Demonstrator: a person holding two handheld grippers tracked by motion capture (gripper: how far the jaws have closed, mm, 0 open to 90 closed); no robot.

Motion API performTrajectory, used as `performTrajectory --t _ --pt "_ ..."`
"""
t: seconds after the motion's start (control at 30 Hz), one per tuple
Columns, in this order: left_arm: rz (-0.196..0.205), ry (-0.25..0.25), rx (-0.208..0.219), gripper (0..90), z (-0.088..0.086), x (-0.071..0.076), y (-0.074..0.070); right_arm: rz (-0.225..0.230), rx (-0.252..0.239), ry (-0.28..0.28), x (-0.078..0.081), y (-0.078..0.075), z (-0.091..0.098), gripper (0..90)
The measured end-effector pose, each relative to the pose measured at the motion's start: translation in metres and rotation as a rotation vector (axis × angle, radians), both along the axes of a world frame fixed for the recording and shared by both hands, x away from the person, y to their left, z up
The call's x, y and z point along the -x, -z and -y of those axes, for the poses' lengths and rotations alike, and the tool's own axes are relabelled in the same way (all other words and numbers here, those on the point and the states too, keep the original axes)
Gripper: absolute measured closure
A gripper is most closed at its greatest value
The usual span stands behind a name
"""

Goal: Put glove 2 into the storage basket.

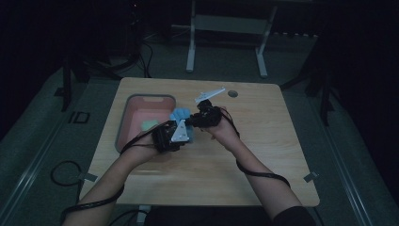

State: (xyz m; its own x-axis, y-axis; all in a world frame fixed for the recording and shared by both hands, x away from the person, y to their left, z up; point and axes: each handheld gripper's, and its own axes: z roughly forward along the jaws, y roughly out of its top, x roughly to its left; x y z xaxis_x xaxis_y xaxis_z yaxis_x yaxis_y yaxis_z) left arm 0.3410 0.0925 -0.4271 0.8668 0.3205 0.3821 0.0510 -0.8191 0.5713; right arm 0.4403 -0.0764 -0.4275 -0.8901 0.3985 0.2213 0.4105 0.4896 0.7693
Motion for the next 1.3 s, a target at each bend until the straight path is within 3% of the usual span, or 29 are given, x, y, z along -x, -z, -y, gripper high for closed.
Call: performTrajectory --t 0.47,0.87,1.3 --pt "-0.016 -0.064 -0.004 75.3 -0.036 0.002 0.004 0.003 0.002 -0.048 -0.005 0.003 -0.043 76.9" --pt "-0.036 -0.102 -0.013 75.3 -0.062 0.000 0.010 -0.026 -0.007 -0.067 -0.011 0.012 -0.072 76.9" --pt "-0.053 -0.129 -0.027 75.3 -0.083 0.000 0.014 -0.016 0.025 -0.083 -0.013 0.017 -0.100 76.9"
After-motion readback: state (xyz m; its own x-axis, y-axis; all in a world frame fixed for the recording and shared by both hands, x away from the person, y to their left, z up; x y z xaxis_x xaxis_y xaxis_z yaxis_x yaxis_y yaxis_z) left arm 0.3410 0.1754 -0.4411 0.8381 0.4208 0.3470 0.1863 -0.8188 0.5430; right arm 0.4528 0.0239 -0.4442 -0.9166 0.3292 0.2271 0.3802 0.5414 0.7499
